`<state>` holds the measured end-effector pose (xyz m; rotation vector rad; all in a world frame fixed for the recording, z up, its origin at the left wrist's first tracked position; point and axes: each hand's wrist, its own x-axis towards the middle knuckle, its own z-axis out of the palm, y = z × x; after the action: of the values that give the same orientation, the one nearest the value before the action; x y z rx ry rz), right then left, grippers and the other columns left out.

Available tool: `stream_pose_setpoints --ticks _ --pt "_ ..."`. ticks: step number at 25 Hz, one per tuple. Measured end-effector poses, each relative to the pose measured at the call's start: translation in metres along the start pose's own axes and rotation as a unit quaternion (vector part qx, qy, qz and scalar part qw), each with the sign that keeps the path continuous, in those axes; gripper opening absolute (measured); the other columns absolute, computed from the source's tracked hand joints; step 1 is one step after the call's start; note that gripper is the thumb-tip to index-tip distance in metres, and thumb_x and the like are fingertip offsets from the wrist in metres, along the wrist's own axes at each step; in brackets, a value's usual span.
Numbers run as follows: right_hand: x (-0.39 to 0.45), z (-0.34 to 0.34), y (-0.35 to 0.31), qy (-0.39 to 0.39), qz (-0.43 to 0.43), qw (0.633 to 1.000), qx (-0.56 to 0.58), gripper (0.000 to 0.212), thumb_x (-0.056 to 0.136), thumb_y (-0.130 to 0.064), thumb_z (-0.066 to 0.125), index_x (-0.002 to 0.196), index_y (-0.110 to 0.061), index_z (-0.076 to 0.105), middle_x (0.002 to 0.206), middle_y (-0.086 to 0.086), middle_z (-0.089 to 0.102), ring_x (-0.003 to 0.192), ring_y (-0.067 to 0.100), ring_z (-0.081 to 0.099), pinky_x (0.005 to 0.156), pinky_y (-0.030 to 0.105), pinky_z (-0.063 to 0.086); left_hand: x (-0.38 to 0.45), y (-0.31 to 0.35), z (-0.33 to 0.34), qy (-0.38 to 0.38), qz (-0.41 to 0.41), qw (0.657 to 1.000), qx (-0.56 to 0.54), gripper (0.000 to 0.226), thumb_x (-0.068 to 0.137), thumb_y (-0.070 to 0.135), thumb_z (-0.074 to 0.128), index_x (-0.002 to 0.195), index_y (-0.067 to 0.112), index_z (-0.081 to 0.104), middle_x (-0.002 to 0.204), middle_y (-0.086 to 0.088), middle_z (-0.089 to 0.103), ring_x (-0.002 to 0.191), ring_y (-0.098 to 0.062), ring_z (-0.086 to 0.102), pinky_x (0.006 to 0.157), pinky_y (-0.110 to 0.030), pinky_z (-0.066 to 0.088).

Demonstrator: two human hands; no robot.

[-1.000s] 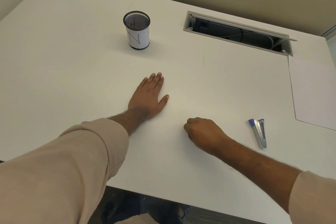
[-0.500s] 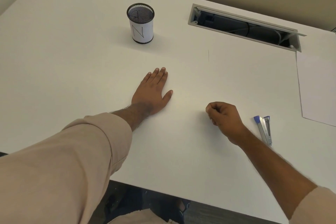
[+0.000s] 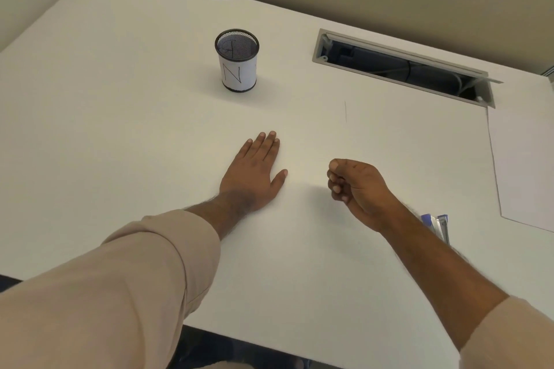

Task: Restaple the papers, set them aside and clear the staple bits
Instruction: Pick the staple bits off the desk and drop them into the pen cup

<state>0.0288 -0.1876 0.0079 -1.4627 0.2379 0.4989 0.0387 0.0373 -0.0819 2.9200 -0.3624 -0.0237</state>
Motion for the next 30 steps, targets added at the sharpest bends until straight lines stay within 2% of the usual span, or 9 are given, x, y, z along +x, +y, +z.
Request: stream_pose_setpoints --ticks 5,8,12,14,17,19,21,25,30 --pt "0.058 0.050 -0.058 -0.052 -0.053 0.997 -0.010 0.029 0.093 -0.010 0.055 0.064 -0.015 0.057 0.065 0.003 0.044 0.054 0.014 0.036 0.045 0.022 0.028 -0.001 0.000 -0.001 0.006 0.001 1.000 -0.012 0.071 0.099 0.052 0.018 0.156 0.012 0.007 0.165 -0.002 0.000 0.151 -0.017 -0.003 0.123 -0.038 0.004" --pt "0.105 0.083 -0.102 -0.027 -0.129 0.985 -0.114 0.022 0.090 -0.010 0.058 0.068 -0.011 0.061 0.059 0.000 0.045 0.051 0.011 0.035 0.045 0.020 0.030 -0.001 0.001 -0.001 0.009 0.001 1.000 -0.030 0.070 0.099 0.052 0.019 0.156 0.013 0.007 0.165 -0.001 -0.001 0.151 -0.015 -0.004 0.123 -0.036 0.002" --pt "0.163 0.126 -0.143 0.014 -0.238 0.934 -0.265 0.021 0.089 -0.012 0.059 0.076 0.004 0.066 0.062 0.003 0.049 0.043 0.001 0.034 0.043 0.012 0.030 0.000 0.001 -0.004 0.012 0.002 0.999 -0.040 0.070 0.099 0.051 0.022 0.156 0.013 0.009 0.165 -0.001 -0.001 0.151 -0.016 -0.003 0.122 -0.036 0.003" --pt "0.184 0.139 -0.148 0.012 -0.272 0.907 -0.323 0.020 0.088 -0.011 0.059 0.079 0.005 0.068 0.061 0.001 0.052 0.046 0.000 0.039 0.047 0.013 0.034 0.001 0.000 -0.004 0.015 0.004 0.999 -0.041 0.070 0.099 0.050 0.024 0.156 0.012 0.012 0.165 -0.001 0.001 0.151 -0.016 -0.001 0.121 -0.036 0.003" --pt "0.208 0.145 -0.148 0.009 -0.288 0.849 -0.442 0.016 0.089 -0.013 0.061 0.092 -0.006 0.075 0.082 0.001 0.070 0.072 0.009 0.057 0.068 0.021 0.042 0.001 0.000 -0.004 0.022 0.003 0.999 -0.040 0.069 0.099 0.049 0.027 0.155 0.011 0.017 0.164 -0.003 0.007 0.151 -0.017 0.004 0.120 -0.036 0.004" --pt "0.218 0.146 -0.148 0.009 -0.292 0.815 -0.501 0.020 0.091 -0.012 0.057 0.100 -0.009 0.075 0.101 0.006 0.071 0.092 0.019 0.060 0.080 0.027 0.046 0.000 0.001 -0.003 0.024 0.004 0.999 -0.040 0.068 0.099 0.049 0.028 0.155 0.011 0.017 0.164 -0.003 0.008 0.151 -0.017 0.004 0.119 -0.036 0.004" --pt "0.221 0.148 -0.150 0.019 -0.297 0.790 -0.536 0.024 0.090 -0.011 0.053 0.103 -0.013 0.074 0.108 0.006 0.070 0.101 0.024 0.060 0.087 0.034 0.049 0.001 0.001 -0.003 0.027 0.006 0.999 -0.044 0.068 0.099 0.049 0.028 0.155 0.011 0.017 0.164 -0.003 0.008 0.151 -0.017 0.003 0.119 -0.036 0.004" --pt "0.223 0.160 -0.152 0.063 -0.305 0.758 -0.573 0.012 0.087 -0.019 0.059 0.093 -0.019 0.069 0.095 0.001 0.069 0.090 0.023 0.059 0.071 0.030 0.047 0.001 0.000 -0.003 0.024 0.001 0.998 -0.050 0.068 0.099 0.049 0.028 0.155 0.011 0.017 0.165 -0.002 0.008 0.151 -0.017 0.003 0.120 -0.036 0.006" --pt "0.228 0.168 -0.146 0.059 -0.346 0.646 -0.678 0.025 0.084 -0.005 0.053 0.099 -0.018 0.070 0.100 0.005 0.067 0.101 0.028 0.050 0.074 0.034 0.038 0.001 -0.001 -0.001 0.022 -0.003 0.999 -0.050 0.068 0.099 0.049 0.028 0.155 0.011 0.018 0.165 -0.002 0.008 0.151 -0.017 0.004 0.119 -0.036 0.005"
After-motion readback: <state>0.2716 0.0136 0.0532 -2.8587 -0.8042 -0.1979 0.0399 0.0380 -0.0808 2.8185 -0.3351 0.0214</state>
